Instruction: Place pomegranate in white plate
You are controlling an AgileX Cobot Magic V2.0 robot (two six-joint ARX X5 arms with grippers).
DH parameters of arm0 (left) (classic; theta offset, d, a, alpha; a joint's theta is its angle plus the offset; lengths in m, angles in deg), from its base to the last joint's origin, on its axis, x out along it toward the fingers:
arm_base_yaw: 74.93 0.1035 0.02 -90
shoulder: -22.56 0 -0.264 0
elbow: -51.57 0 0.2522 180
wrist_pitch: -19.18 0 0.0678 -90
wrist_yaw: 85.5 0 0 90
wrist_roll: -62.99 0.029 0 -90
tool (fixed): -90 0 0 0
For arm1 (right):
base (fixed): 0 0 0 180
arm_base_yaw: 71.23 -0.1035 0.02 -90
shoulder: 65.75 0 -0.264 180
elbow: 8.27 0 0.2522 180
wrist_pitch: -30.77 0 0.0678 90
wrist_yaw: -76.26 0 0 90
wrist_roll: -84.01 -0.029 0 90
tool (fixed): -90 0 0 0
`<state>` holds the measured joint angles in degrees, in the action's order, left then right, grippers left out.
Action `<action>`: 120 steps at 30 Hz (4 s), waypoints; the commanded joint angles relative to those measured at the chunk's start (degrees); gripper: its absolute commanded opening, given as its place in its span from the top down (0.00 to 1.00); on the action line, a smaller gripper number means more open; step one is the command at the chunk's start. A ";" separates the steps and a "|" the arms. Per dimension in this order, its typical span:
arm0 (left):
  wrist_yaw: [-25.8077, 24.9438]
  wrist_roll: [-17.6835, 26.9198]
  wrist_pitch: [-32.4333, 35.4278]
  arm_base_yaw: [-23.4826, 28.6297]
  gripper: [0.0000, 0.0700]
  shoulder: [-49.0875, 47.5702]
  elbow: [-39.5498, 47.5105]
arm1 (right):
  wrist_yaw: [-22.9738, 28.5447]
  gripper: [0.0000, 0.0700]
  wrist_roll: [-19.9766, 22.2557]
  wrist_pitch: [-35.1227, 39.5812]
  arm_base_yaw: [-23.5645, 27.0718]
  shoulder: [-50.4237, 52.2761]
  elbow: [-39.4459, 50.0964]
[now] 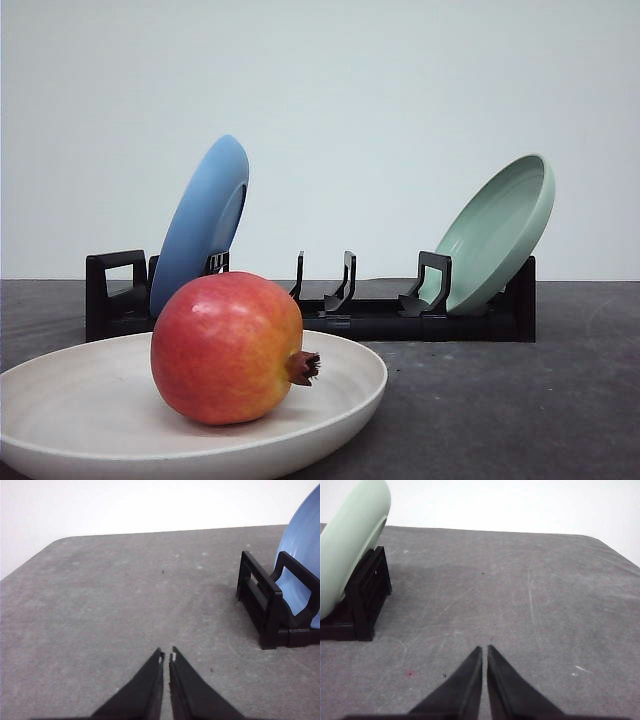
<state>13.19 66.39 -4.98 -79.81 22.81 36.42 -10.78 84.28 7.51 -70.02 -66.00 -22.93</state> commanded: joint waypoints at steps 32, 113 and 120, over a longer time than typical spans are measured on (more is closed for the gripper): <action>-0.15 0.13 0.09 0.00 1.00 -0.09 0.70 | 0.02 0.98 0.22 0.46 0.11 0.04 0.26; -0.15 0.13 0.09 0.00 1.00 -0.09 0.70 | 0.01 0.98 0.22 0.47 0.11 0.04 0.26; -0.15 0.13 0.09 0.00 1.00 -0.09 0.70 | 0.01 0.98 0.22 0.46 0.11 0.04 0.26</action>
<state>13.19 66.39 -5.00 -79.81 22.81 36.42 -10.78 84.28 7.51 -70.02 -66.00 -22.93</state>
